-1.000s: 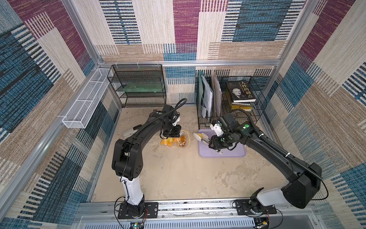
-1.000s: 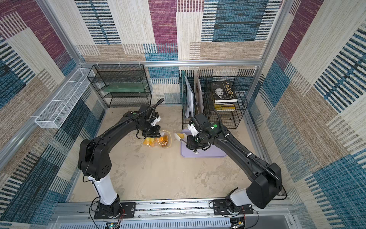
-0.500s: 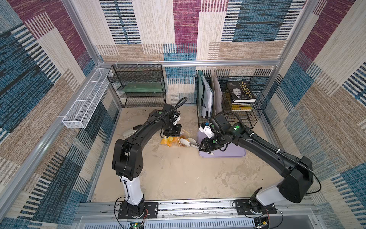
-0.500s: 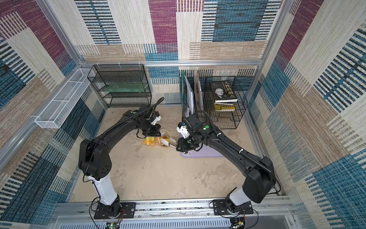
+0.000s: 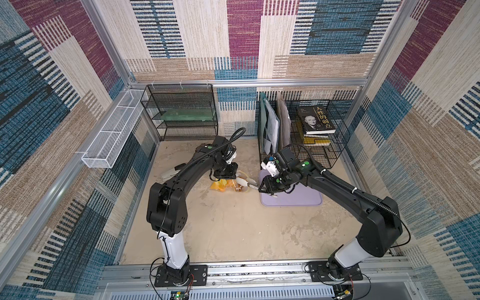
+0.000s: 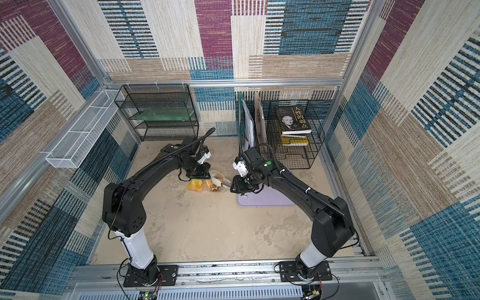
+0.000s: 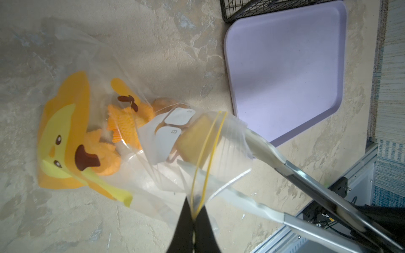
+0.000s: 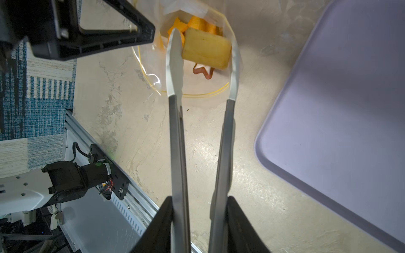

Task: Put the cookies into a resealable bag to prevent moisture
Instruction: Place the cookie in the ziploc bag, then place the clamp on the tray.

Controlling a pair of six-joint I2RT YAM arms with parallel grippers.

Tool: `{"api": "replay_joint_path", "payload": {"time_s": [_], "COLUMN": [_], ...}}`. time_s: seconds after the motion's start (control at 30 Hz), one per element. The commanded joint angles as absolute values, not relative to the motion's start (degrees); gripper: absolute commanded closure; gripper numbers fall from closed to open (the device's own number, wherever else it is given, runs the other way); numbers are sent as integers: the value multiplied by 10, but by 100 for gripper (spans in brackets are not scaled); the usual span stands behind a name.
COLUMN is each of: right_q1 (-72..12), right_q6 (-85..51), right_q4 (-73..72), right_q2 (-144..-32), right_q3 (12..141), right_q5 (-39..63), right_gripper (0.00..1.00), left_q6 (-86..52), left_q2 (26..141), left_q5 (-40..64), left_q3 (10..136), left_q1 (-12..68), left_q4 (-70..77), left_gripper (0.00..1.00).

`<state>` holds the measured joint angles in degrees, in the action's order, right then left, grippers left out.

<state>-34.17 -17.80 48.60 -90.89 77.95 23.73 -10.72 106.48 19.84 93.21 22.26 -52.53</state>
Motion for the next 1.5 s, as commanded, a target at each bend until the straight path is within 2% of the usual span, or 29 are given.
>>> {"api": "replay_joint_path", "payload": {"time_s": [0.0,0.3,0.4,0.57,0.73,0.93,1.13,1.3,1.47], "right_q1": [-350,-349,-340,-325,-275,-214,-214,-219,-213], "right_q6": [-179,-176,-173,-153,-147,-157,-219,-227,-230], "right_q4": [442,426,427,452,491,449,376,310,276], "right_q2": [-921,-924,-901,-838,-743,-645,-679,-743,-817], "right_q3": [790,789,775,751,701,586,501,472,469], "right_q5": [259,259,258,264,260,164,48,0,-7], "right_gripper": [62,53,54,59,60,60,59,59,50], "left_q6": [-98,-104,-106,-114,-118,-115,-114,-124,-144], "left_q2": [1065,1062,1068,1080,1092,1080,1054,1038,1021], "left_q5": [205,187,181,160,135,147,181,187,181], "left_q3": [940,947,950,962,982,997,989,980,973], "left_q1": [223,223,222,221,219,218,218,218,218], "left_q4": [-533,-533,-534,-534,-544,-548,-549,-548,-542], "left_gripper": [100,100,100,100,100,100,100,100,100]}}
